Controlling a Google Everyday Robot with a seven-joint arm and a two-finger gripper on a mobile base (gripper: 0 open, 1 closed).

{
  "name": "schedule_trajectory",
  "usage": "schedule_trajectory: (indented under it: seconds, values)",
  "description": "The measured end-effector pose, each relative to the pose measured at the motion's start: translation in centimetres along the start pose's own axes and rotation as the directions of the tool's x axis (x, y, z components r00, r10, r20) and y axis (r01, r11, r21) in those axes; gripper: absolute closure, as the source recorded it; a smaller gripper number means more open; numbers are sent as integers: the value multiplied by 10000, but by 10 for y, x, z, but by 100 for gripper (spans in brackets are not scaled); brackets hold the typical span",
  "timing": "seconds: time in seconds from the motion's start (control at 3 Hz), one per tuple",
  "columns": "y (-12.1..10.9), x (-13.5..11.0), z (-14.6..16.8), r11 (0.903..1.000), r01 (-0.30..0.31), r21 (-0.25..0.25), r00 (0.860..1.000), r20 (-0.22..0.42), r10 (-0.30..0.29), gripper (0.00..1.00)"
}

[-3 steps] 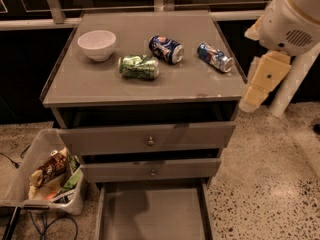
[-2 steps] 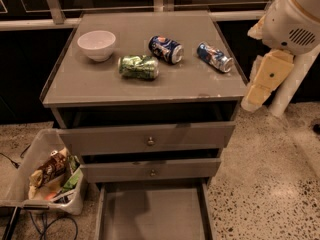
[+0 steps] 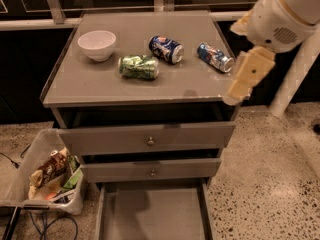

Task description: Place green can into bottom drawer

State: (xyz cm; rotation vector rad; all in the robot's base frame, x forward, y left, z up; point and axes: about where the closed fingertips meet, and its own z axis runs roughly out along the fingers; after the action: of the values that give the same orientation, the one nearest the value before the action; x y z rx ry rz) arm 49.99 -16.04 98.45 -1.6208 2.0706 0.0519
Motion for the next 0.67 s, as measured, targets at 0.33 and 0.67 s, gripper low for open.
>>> schedule_trajectory:
  seconds: [0.33,0.67]
  values:
    - [-6,-48,22,9993,332,-164,9780,2066,-291,0]
    - [-7,-98,36,9976,692,-32,9373,3427,-639,0]
